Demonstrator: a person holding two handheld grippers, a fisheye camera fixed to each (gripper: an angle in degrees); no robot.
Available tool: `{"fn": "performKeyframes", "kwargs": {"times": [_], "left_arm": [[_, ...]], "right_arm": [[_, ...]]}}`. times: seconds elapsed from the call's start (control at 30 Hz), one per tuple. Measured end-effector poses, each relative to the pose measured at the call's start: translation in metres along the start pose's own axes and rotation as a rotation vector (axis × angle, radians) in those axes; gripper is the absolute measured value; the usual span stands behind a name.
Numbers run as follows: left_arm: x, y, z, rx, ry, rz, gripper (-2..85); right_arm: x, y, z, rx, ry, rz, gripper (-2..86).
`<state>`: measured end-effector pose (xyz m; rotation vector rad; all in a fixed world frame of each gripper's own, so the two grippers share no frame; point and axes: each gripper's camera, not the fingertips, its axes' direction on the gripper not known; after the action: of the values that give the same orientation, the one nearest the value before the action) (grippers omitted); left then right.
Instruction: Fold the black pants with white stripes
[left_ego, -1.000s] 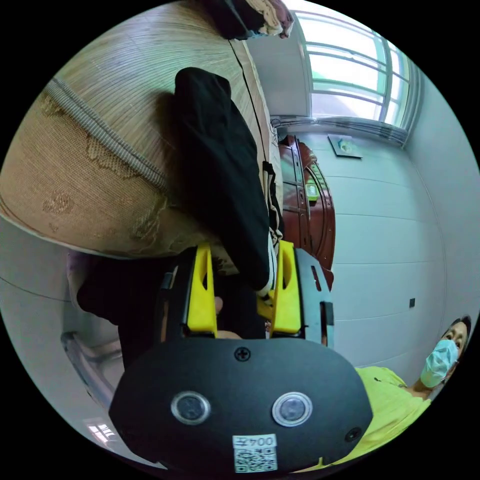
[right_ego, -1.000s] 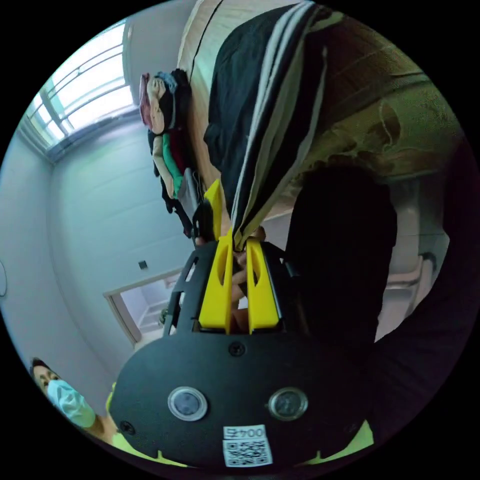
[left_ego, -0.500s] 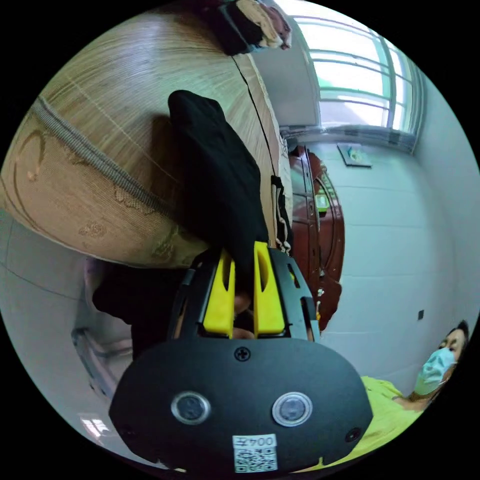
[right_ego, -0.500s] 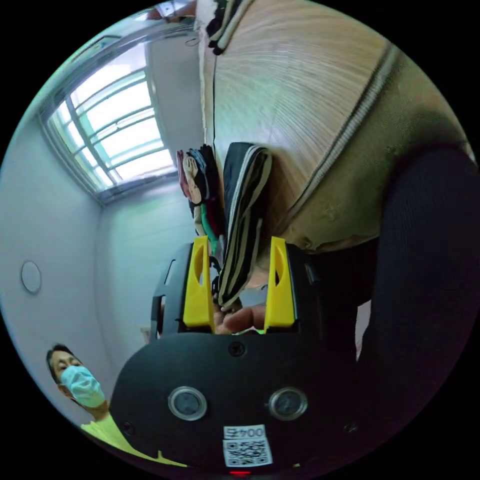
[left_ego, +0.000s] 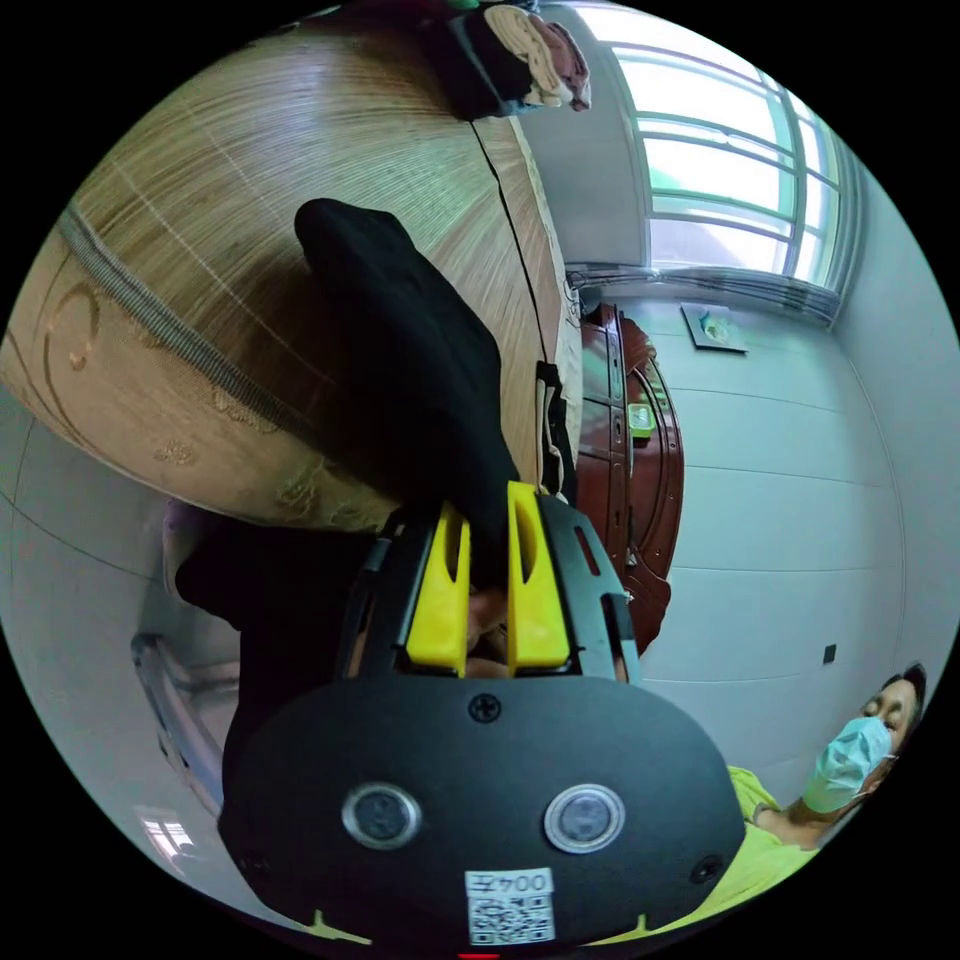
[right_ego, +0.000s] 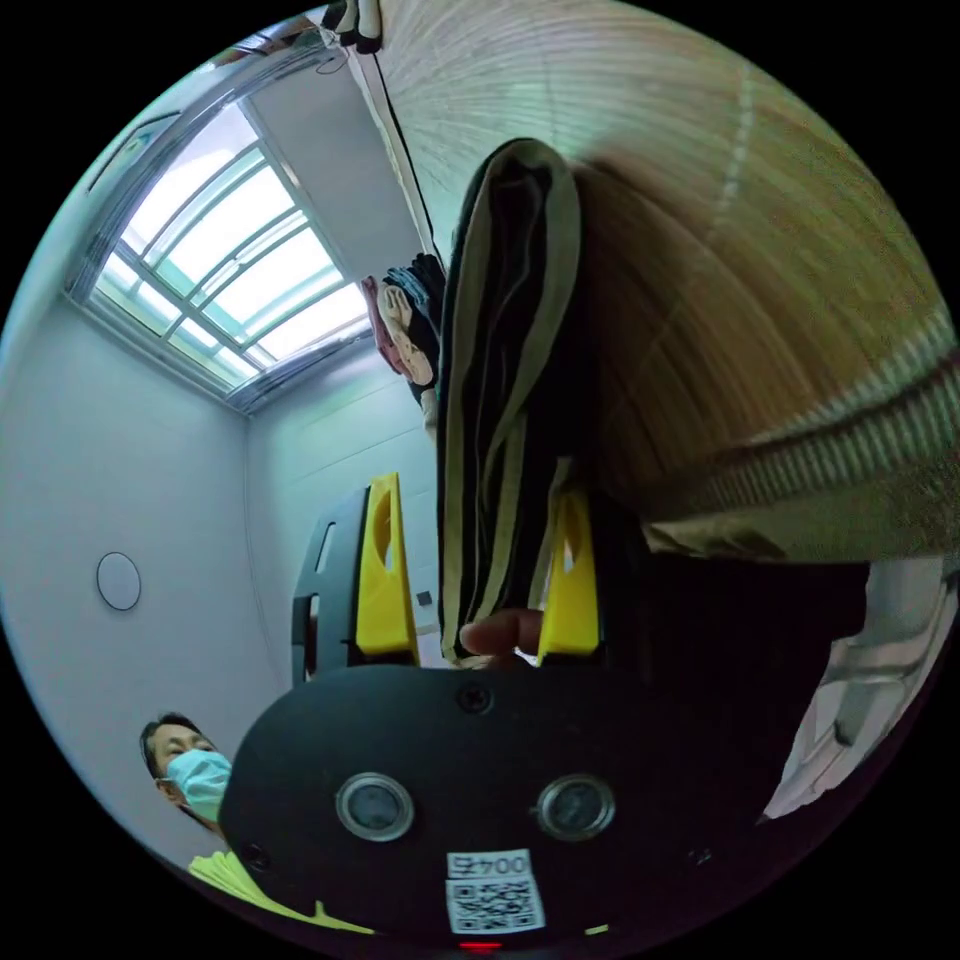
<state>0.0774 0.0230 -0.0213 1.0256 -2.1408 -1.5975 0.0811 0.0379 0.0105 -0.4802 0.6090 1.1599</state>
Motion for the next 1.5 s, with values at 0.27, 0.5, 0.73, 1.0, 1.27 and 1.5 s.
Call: {"fn": "performKeyframes", "kwargs": {"times": [0.27, 0.5, 0.73, 1.0, 1.27, 1.5], "left_arm": [[-0.018, 0.056, 0.014, 0.026, 0.056, 0.036, 7.9], [-0.034, 0.089, 0.025, 0.171, 0.076, 0.043, 12.1], [0.009, 0.116, 0.065, 0.116, -0.037, 0.140, 8.0], [0.119, 0.200, 0.050, 0.161, -0.259, 0.235, 6.9], [0.210, 0.215, -0.050, 0.262, -0.284, 0.281, 6.8], [0.281, 0.242, -0.179, 0.582, -0.340, 0.395, 6.8]], "right_arm": [[-0.041, -0.019, 0.070, -0.040, 0.253, 0.016, 7.6], [-0.103, -0.002, 0.127, -0.051, 0.490, -0.123, 5.7], [-0.138, 0.011, 0.171, -0.033, 0.532, -0.134, 5.6], [-0.201, 0.040, 0.234, -0.098, 0.539, -0.151, 5.7], [-0.335, 0.049, 0.410, -0.278, 0.534, -0.301, 5.6], [-0.436, 0.068, 0.583, -0.427, 0.452, -0.535, 5.8]]}}
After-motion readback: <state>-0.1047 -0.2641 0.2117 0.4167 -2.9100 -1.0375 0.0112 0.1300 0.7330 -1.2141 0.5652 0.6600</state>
